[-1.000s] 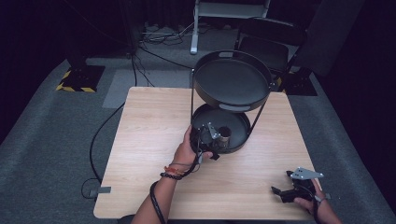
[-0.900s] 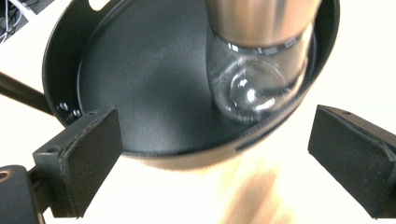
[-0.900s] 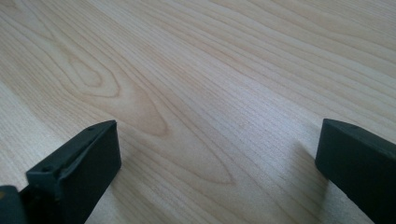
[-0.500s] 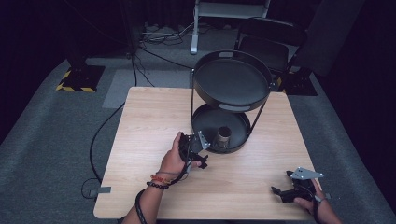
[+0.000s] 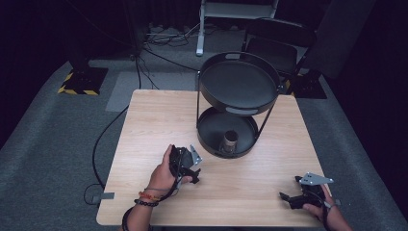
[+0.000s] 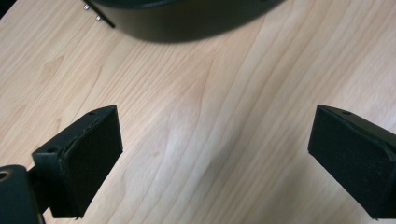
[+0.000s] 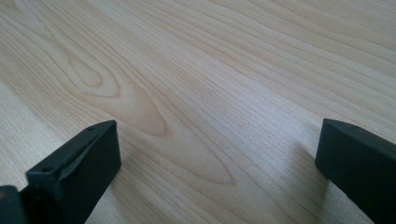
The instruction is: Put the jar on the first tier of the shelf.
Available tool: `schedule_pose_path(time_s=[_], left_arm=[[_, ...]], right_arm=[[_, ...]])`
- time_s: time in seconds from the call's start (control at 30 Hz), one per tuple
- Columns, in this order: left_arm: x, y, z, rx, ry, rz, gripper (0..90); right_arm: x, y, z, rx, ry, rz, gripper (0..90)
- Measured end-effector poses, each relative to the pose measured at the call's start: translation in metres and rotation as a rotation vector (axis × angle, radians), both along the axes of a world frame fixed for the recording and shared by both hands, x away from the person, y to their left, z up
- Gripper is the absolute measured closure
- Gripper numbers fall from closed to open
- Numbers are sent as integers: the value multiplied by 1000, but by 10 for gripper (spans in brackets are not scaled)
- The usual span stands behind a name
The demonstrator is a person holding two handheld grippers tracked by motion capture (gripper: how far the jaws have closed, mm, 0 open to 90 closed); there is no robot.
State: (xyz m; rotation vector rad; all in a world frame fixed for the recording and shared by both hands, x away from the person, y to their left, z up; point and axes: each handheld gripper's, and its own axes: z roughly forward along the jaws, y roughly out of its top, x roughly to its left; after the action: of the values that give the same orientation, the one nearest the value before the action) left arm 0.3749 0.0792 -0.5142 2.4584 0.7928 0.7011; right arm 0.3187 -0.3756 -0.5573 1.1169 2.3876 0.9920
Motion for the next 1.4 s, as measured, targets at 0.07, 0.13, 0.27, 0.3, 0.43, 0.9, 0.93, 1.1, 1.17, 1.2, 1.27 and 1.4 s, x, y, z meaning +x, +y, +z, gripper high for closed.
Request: schedule_pose_path(time_s=[0.07, 0.13, 0.27, 0.3, 0.43, 0.9, 0.93, 1.1, 1.17, 1.2, 1.27, 1.4], left_arm=[[-3, 5, -2, 5, 0, 6, 24], [-5, 11, -5, 9, 13, 17, 23], [-10, 19, -8, 14, 17, 28, 23], [-11, 21, -8, 12, 17, 33, 23], [-15, 28, -12, 19, 23, 52, 23], [-32, 56, -22, -21, 30, 118, 22], [-34, 58, -22, -33, 32, 124, 23], [-40, 70, -25, -93, 52, 143, 22], [-42, 75, -27, -117, 59, 153, 21], [-43, 77, -27, -129, 61, 156, 19], [-44, 82, -29, -161, 65, 165, 17], [-47, 91, -32, -207, 81, 182, 16]], right_arm=[[0, 0, 0, 0, 0, 0, 0], [0, 0, 0, 0, 0, 0, 0], [0, 0, 0, 0, 0, 0, 0], [0, 0, 0, 0, 0, 0, 0], [0, 0, 0, 0, 0, 0, 0], [0, 0, 0, 0, 0, 0, 0], [0, 0, 0, 0, 0, -1, 0], [0, 0, 0, 0, 0, -2, 0], [0, 0, 0, 0, 0, -1, 0], [0, 0, 0, 0, 0, -2, 0], [0, 0, 0, 0, 0, -1, 0], [0, 0, 0, 0, 0, 0, 0]])
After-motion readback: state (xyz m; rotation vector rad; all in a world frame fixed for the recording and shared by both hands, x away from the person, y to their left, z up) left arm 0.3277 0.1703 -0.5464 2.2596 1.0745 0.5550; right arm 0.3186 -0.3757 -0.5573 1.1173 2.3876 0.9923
